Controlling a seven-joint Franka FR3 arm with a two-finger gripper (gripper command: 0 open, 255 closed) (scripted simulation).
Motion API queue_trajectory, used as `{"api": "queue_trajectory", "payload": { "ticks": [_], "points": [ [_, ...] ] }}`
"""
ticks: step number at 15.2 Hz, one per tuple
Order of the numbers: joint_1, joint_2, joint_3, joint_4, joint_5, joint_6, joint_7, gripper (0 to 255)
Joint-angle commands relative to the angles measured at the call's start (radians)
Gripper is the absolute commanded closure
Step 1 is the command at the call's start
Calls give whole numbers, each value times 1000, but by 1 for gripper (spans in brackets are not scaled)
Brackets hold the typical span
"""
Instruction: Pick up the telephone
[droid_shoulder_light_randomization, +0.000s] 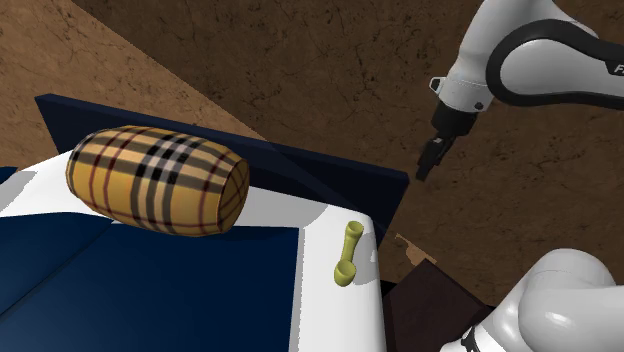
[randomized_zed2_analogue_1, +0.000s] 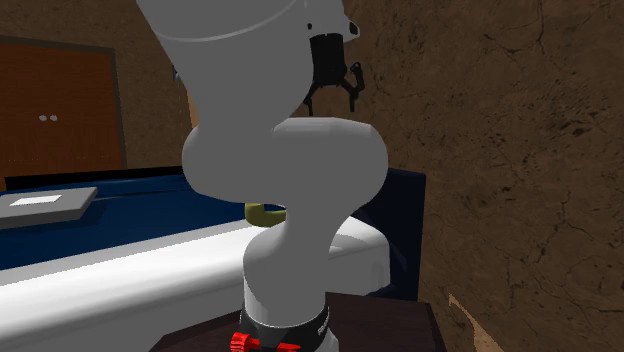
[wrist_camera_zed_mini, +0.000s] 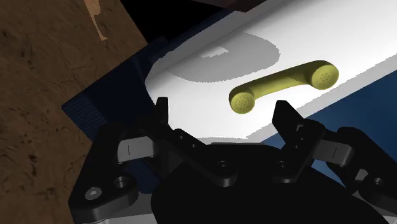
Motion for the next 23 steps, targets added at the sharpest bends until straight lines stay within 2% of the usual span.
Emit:
{"api": "queue_trajectory", "payload": {
  "ticks": [1,6,11,16,21,23],
  "points": [
    [0,0,0,0,0,0,0,0],
    [-40,-9,90,-141,100,115,276,0],
    [-66,37,193,-245,213,261,549,0],
    [-89,151,307,-304,329,442,815,0],
    [-125,334,424,-311,420,654,1077,0],
    [-131,369,440,-315,428,695,1104,0]
  ]
}}
